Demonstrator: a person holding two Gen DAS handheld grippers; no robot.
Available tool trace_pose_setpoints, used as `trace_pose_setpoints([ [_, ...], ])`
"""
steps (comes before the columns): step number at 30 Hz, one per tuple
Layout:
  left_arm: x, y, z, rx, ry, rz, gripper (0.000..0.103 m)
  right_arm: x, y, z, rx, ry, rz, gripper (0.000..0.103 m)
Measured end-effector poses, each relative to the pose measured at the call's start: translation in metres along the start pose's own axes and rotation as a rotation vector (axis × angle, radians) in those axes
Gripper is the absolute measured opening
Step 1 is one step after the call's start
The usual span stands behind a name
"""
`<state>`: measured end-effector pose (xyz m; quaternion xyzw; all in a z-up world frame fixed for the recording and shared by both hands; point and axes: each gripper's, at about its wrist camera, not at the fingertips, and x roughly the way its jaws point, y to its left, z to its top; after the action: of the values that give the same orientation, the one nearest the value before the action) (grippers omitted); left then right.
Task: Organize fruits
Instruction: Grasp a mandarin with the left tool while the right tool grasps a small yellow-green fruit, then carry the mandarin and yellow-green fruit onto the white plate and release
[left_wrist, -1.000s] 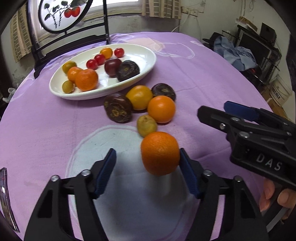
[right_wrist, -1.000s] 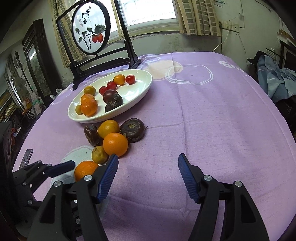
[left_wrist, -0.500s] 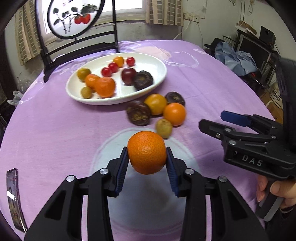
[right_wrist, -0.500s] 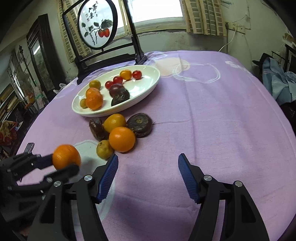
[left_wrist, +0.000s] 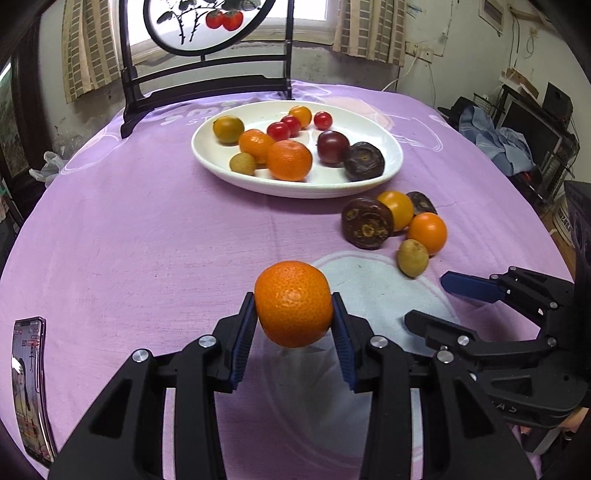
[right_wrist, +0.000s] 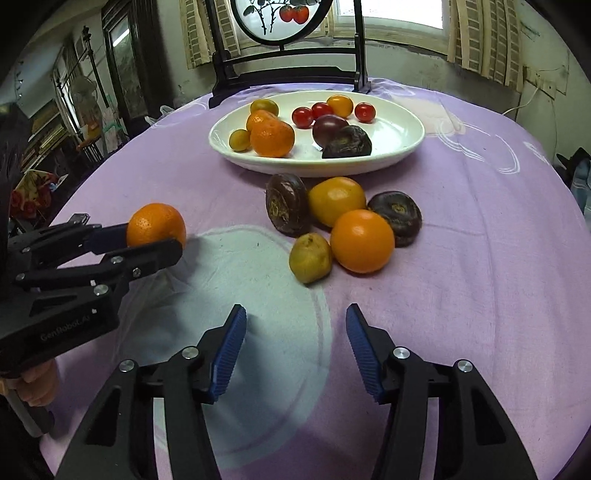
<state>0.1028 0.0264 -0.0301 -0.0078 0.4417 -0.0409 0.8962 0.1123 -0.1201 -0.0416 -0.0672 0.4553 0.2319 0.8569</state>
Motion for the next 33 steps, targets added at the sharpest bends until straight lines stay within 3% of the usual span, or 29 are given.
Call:
trace_pose_setpoints([
  [4,0.003,0.006,0.000,-0.022,0.011,-0.002,0.039,0.010,0.005,0.012,0.000,0.000,-0.037,0.057],
  [9,0.004,0.009,0.001,-0.044,0.020,-0.017,0.039,0.020,0.009,0.024,-0.008,0.008,-0.097,0.047],
  [13,0.003,0.011,0.002,-0.048,0.008,-0.007,0.039,0.024,0.007,0.030,0.001,0.003,-0.135,0.026],
  [27,0.009,0.003,0.002,-0.038,0.028,-0.005,0.039,-0.018,-0.003,0.000,0.066,-0.060,-0.035,0.025],
  [30,0.002,0.002,0.007,-0.050,0.036,-0.035,0.039,-0.031,-0.005,0.003,0.056,-0.086,-0.031,0.025],
  [33,-0.013,-0.004,0.023,-0.007,-0.007,-0.001,0.039,-0.045,-0.006,0.015,0.032,-0.134,-0.029,0.025],
])
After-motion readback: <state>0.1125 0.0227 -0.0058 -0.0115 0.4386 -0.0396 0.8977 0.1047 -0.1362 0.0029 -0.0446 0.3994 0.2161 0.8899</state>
